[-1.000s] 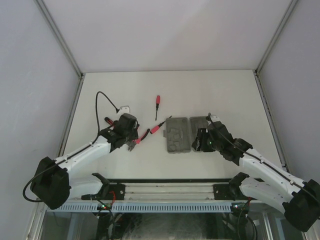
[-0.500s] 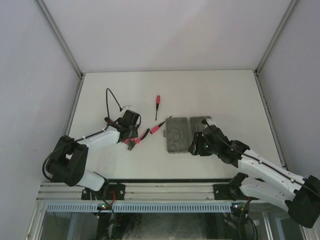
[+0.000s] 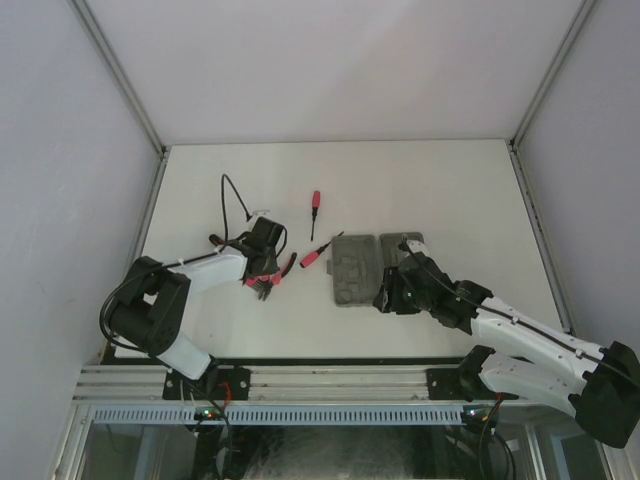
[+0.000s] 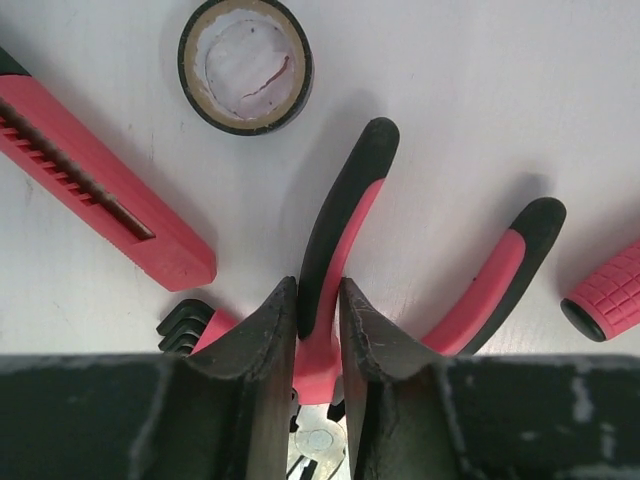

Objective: Sort the tools into containers
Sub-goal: Pick up the pliers at the center of the board.

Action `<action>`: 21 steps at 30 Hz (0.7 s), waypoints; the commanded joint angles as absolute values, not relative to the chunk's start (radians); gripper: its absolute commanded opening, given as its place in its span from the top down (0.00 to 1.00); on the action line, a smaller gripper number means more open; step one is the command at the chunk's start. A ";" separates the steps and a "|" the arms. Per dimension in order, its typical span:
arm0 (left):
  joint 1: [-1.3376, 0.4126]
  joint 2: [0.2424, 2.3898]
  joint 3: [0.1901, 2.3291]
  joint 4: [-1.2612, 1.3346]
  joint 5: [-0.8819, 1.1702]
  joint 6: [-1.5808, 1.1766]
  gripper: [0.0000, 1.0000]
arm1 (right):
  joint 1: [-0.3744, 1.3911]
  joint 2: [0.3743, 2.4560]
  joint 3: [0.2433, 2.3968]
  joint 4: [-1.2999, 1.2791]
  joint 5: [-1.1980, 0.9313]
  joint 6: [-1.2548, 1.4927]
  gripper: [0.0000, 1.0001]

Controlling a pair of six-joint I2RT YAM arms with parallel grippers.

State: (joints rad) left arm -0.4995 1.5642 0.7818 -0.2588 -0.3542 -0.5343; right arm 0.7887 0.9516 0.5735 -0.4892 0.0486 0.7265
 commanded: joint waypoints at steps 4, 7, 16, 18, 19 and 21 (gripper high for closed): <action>-0.491 1.555 0.814 -0.239 -0.362 -0.522 0.82 | 0.802 0.950 0.577 -0.439 0.070 0.760 0.52; -0.491 1.532 0.813 -0.244 -0.361 -0.526 0.84 | 0.804 0.940 0.577 -0.445 0.078 0.763 0.53; -0.491 1.316 0.775 -0.274 -0.279 -0.534 0.89 | 0.804 0.865 0.578 -0.469 0.171 0.799 0.53; -0.491 1.246 0.746 -0.251 -0.247 -0.529 0.88 | 0.802 0.848 0.577 -0.467 0.182 0.807 0.53; -0.491 1.211 0.733 -0.243 -0.229 -0.526 0.88 | 0.802 0.840 0.577 -0.465 0.188 0.810 0.53; -0.491 1.147 0.717 -0.235 -0.214 -0.525 0.87 | 0.802 0.825 0.577 -0.464 0.193 0.813 0.53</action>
